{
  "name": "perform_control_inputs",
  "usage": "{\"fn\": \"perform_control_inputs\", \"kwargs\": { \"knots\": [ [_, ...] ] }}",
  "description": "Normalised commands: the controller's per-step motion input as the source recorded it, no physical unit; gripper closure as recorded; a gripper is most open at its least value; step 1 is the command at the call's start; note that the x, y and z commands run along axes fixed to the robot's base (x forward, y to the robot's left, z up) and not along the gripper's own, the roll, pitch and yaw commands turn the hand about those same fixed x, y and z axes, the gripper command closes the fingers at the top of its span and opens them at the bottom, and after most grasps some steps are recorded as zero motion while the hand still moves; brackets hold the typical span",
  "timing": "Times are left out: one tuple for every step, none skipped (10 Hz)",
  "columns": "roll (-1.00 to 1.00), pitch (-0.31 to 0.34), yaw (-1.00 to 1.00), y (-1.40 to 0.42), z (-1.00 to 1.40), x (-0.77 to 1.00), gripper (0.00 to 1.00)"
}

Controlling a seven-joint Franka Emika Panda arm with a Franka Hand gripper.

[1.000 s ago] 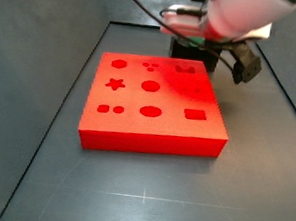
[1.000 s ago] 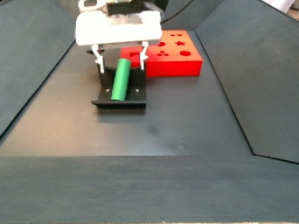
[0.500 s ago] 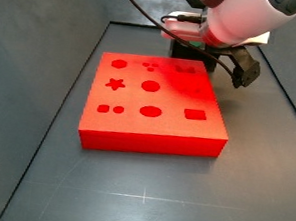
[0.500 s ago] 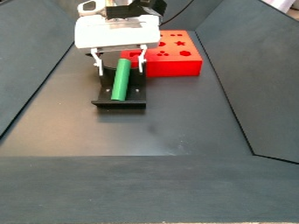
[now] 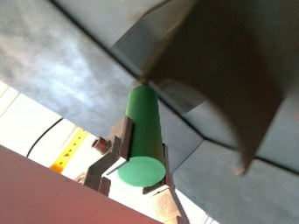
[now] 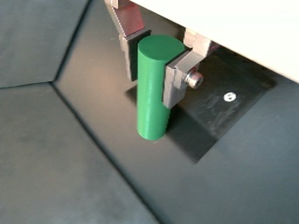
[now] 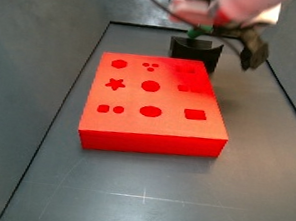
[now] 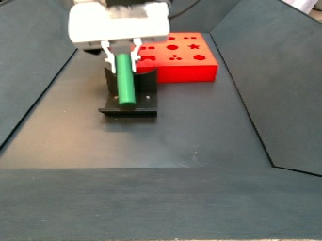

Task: Pick up the round object. Move up. Place the round object on the fixture. Regrasp the round object. Move to above the board. Insert the round object.
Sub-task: Move to above the board.

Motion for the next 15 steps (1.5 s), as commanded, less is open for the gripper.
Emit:
{"fn": "perform_control_inputs", "kwargs": {
  "knots": [
    [-0.15,-0.053,-0.02,0.29,1.00,0.07,1.00],
    [-0.14,-0.058,-0.02,0.29,1.00,0.07,1.00],
    [-0.12,-0.061,-0.03,0.27,1.00,0.05,1.00],
    [-0.11,-0.059,-0.04,0.25,1.00,0.04,1.00],
    [-0.11,-0.053,-0.05,0.24,1.00,0.03,1.00],
    [-0.11,-0.049,-0.05,0.23,1.00,0.02,1.00],
    [-0.10,-0.039,-0.06,0.20,1.00,0.00,1.00],
    [-0.10,-0.030,-0.06,0.19,1.00,-0.01,1.00],
    [-0.09,-0.018,-0.06,0.14,0.85,-0.03,1.00],
    [-0.08,-0.006,-0.05,0.08,0.61,-0.04,1.00],
    [-0.08,0.008,-0.05,0.05,0.42,-0.04,1.00],
    [-0.08,0.016,-0.05,0.04,0.29,-0.04,1.00],
    [-1.00,-0.040,-0.12,-1.00,0.28,-0.46,1.00],
    [-1.00,-0.046,-0.12,-1.00,0.28,-0.46,1.00],
    [-1.00,-0.055,-0.13,-1.00,0.29,-0.48,1.00]
  ]
}}
